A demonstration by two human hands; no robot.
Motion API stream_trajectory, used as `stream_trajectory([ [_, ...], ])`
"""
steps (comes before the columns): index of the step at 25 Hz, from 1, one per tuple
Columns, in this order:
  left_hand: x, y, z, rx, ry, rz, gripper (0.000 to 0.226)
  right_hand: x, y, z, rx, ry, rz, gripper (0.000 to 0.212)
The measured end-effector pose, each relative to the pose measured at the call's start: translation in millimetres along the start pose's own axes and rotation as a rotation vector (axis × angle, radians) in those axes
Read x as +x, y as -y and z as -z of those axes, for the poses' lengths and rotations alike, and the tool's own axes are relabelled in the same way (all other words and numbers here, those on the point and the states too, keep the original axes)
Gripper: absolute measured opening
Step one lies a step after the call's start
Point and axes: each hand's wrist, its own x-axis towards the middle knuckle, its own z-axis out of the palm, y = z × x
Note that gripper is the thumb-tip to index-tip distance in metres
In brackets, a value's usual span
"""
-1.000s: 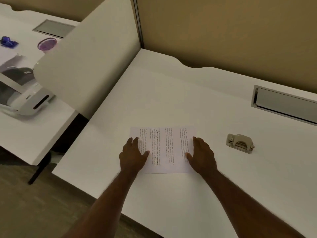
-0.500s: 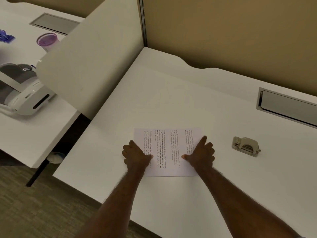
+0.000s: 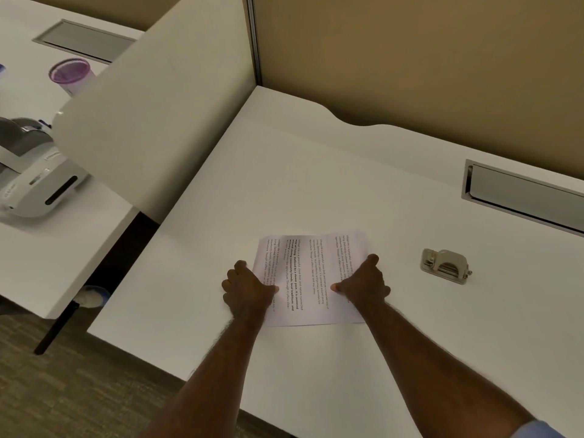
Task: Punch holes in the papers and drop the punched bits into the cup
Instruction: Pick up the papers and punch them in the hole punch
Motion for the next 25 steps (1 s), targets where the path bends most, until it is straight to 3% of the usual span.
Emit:
stream_trajectory([
  [4,-1.8,2.9,1.9,-0.087,0.005,-0.036,0.080,1.2,-14.4,2.1,0.126,-0.046,-0.052,0.073],
  [9,4.6,6.0,12.3,-0.215,0.054,-0.043,0.080,8.9,-36.5,17.5,0.259,-0.012,0.026,0.012],
  [12,8.9,9.5,13.9,-0.253,0.026,-0.089,0.051,11.9,-43.0,23.9,0.230,-0.016,0.050,0.037],
  [17,12.7,10.7,18.5,-0.277,-0.001,-0.134,0.009,11.6,-58.9,33.9,0.270,0.006,0.014,0.035],
  [21,5.6,4.2,16.1,-0.347,0.110,-0.125,0.022,5.1,-86.6,42.5,0.350,0.043,-0.075,0.027],
  [25,-3.9,-2.5,-4.3,-0.324,0.219,-0.161,0.014,-3.5,-123.3,53.7,0.416,0.025,-0.145,0.029],
])
